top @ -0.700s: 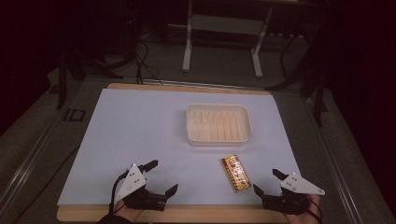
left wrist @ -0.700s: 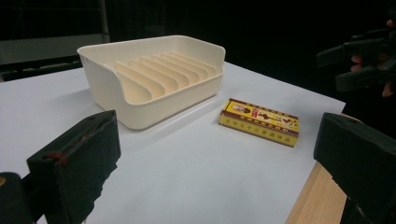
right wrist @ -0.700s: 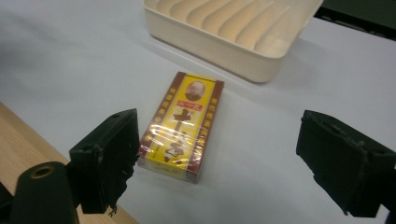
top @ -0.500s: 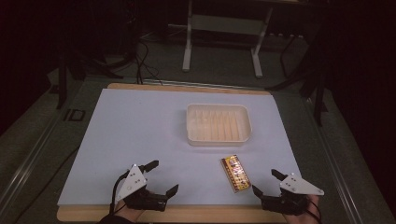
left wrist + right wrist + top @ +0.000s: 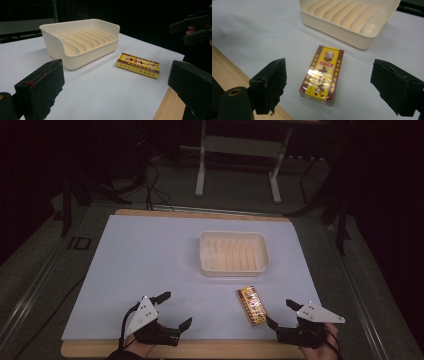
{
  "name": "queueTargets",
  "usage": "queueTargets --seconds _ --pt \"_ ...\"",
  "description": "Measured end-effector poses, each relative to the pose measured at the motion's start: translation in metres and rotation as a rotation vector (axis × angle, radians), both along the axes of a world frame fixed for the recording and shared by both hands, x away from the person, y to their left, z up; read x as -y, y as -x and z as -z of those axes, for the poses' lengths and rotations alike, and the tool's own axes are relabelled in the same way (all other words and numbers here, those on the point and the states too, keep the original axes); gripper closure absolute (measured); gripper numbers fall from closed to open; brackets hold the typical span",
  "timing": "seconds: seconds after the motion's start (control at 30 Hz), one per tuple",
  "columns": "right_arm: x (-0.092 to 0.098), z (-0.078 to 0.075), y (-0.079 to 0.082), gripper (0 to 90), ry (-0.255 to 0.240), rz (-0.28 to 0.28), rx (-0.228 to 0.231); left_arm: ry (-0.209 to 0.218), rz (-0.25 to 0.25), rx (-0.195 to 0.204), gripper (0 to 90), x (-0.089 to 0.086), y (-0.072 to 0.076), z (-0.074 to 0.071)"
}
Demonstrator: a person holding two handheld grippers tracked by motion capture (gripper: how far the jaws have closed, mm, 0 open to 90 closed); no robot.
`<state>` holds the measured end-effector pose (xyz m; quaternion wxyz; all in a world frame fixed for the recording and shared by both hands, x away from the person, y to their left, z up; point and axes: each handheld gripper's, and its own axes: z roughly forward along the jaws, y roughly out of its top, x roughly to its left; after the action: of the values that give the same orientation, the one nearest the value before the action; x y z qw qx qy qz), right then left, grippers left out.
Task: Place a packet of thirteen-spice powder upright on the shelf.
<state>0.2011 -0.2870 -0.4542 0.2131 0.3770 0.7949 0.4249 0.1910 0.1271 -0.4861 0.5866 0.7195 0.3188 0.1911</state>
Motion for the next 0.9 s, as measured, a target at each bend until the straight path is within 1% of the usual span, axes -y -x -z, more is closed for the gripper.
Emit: queueTargets --seconds 0.17,0.2,0.23,0.27,0.3,0.33,0.37,0.4,0.47,0.5,0.53,0.63,0.73,0.77,0.8,0.83,0.87,0.9 --pt "-0.010 -0.004 -0.010 13.7 0.042 0.007 -0.022 0.002 -0.004 0.005 1.5 -0.001 0.000 0.000" --pt "-0.010 -0.004 -0.010 13.7 0.042 0.007 -0.022 0.002 -0.004 0.005 1.5 -0.001 0.000 0.000" --pt "-0.011 -0.005 -0.013 13.7 0.037 0.013 -0.037 0.002 -0.004 0.005 1.5 -0.001 0.000 0.000" --pt "-0.013 -0.008 -0.019 12.5 0.027 0.012 -0.061 0.004 -0.003 0.005 1.5 -0.001 0.000 -0.001" --pt "-0.014 -0.009 -0.022 12.5 0.043 0.013 -0.050 0.004 -0.002 0.005 1.5 -0.001 0.000 -0.001" --pt "-0.014 -0.009 -0.022 12.5 0.043 0.013 -0.050 0.004 -0.002 0.005 1.5 -0.001 0.000 -0.001" --pt "-0.018 -0.011 -0.026 11.7 0.063 0.019 -0.047 0.003 -0.001 0.005 1.5 -0.001 0.001 -0.001" --pt "-0.020 -0.013 -0.028 11.6 0.066 0.026 -0.051 0.001 -0.001 0.006 1.5 -0.001 0.001 -0.001" --pt "-0.025 -0.014 -0.033 11.3 0.074 0.033 -0.080 0.002 -0.001 0.006 1.5 -0.001 0.001 -0.001" --pt "-0.028 -0.015 -0.035 11.3 0.083 0.039 -0.088 0.003 -0.003 0.003 1.5 -0.002 0.001 -0.001" --pt "-0.028 -0.015 -0.035 11.3 0.083 0.039 -0.088 0.003 -0.003 0.003 1.5 -0.002 0.001 -0.001" --pt "-0.037 -0.015 -0.041 10.8 0.101 0.051 -0.096 0.007 -0.003 0.003 1.5 -0.003 0.001 -0.001" --pt "-0.046 -0.014 -0.049 10.8 0.074 0.061 -0.114 0.009 -0.001 0.003 1.5 -0.003 0.001 -0.001" --pt "-0.049 -0.013 -0.051 10.8 0.076 0.060 -0.127 0.009 0.001 0.003 1.5 -0.003 0.001 -0.001" --pt "-0.049 -0.013 -0.051 10.8 0.076 0.060 -0.127 0.009 0.001 0.003 1.5 -0.003 0.001 -0.001" --pt "-0.055 -0.010 -0.057 10.8 0.075 0.063 -0.165 0.010 0.006 0.003 1.5 -0.003 0.001 -0.001" --pt "-0.057 -0.008 -0.059 10.9 0.070 0.061 -0.179 0.011 0.007 0.002 1.5 -0.003 0.001 -0.001" --pt "-0.057 -0.008 -0.059 10.9 0.070 0.061 -0.179 0.011 0.007 0.002 1.5 -0.003 0.001 -0.001"
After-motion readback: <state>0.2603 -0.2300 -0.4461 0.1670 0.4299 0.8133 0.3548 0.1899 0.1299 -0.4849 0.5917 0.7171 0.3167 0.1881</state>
